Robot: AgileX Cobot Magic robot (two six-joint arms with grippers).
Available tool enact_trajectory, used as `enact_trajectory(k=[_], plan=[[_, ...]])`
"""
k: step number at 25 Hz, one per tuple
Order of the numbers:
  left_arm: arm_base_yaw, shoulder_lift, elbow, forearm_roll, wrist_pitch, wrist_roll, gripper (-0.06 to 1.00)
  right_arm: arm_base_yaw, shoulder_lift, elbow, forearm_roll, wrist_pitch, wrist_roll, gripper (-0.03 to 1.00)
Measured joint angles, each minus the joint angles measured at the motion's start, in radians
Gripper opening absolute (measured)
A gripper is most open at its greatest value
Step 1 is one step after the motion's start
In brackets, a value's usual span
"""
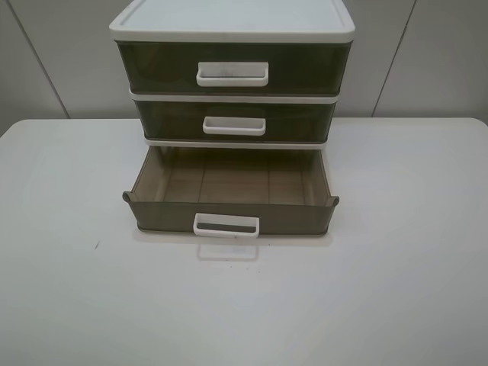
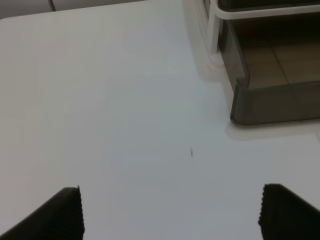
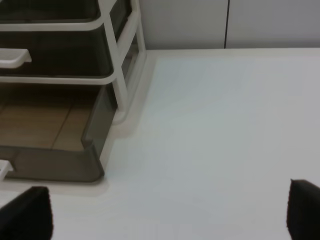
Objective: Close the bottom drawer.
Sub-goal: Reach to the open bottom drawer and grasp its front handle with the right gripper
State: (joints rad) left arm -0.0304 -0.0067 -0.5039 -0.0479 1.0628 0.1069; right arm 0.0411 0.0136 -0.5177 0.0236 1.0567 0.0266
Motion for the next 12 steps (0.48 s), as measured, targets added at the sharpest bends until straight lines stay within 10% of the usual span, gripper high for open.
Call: enact_trajectory(k=[12], plan=[[0.000, 0.000, 0.000, 0.000, 0.000, 0.000, 0.72, 0.024, 0.669, -0.163, 0.214, -0.217, 0.000, 0.82]])
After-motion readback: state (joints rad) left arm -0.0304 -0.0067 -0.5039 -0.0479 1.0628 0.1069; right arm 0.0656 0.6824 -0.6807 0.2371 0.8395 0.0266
